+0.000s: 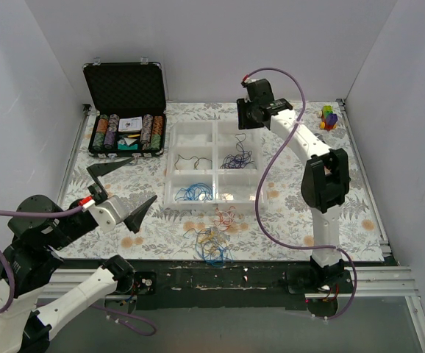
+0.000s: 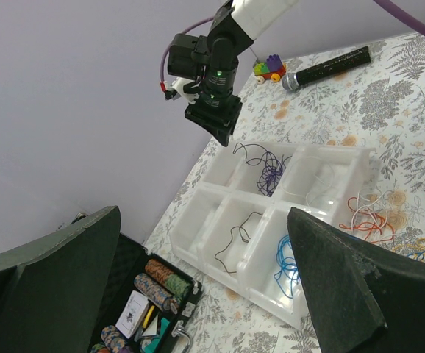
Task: Untangle the cables
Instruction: Place the cable in the bin.
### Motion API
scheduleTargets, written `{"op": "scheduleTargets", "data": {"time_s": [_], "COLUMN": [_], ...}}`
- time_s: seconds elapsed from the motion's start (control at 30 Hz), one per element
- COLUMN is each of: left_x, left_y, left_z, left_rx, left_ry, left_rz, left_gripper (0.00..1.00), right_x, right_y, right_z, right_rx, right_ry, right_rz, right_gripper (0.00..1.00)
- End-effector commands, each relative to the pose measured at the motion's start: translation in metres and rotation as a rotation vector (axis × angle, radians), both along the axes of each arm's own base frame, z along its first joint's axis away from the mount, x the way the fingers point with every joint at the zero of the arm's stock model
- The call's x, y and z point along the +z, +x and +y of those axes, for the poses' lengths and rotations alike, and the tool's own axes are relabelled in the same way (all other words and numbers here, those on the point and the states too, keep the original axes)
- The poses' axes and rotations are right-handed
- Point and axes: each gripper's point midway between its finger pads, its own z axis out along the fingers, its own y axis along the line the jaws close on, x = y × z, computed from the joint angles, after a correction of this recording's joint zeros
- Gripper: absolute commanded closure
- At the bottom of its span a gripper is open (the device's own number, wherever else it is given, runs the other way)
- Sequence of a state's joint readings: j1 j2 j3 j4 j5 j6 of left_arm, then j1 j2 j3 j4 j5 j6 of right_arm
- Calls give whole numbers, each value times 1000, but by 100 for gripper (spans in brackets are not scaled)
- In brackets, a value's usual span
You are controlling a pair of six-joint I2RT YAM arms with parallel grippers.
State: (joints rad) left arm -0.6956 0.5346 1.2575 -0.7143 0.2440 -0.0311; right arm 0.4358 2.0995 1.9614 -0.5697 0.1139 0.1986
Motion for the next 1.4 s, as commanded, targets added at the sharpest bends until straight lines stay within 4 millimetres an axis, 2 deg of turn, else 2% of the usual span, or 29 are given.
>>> {"op": "scheduleTargets", "data": {"time_s": [0.0,0.23,0.33,0.53,0.6,0.73,0.83,0.87,0.93,1.07,1.27,1.3,1.37], "left_x": [2,2,2,5,5,5,4,4,3,4,6,6,8], "left_y": [1,0,0,-1,-1,-3,-4,-4,-6,-7,-8,-8,-10], "left_z": [-1,0,0,1,1,1,0,1,0,0,2,3,4], "left_rx": [-1,-1,-2,1,-1,-5,-13,-12,-20,-25,-17,-17,-15], "left_ry": [5,5,3,2,1,-2,-6,-8,-12,-18,-20,-18,-20], "left_rz": [0,3,5,-3,-2,-2,-3,-3,-1,-3,-5,-3,-5], "left_gripper": [2,2,2,2,2,2,2,2,2,2,2,2,2], "right_x": [-2,-21,-23,-12,-8,5,4,11,6,1,-12,-10,0], "right_y": [11,7,5,-4,-10,-27,-49,-53,-65,-73,-77,-78,-74], "right_z": [10,11,12,12,11,7,4,4,2,1,18,18,12], "right_rx": [14,20,25,26,20,12,16,20,23,18,59,53,33], "right_ry": [66,65,66,104,112,136,145,156,155,161,198,181,160], "right_rz": [0,49,53,41,42,25,24,6,14,24,99,100,63], "right_gripper": [50,50,56,91,98,99,99,99,99,99,99,96,72]}}
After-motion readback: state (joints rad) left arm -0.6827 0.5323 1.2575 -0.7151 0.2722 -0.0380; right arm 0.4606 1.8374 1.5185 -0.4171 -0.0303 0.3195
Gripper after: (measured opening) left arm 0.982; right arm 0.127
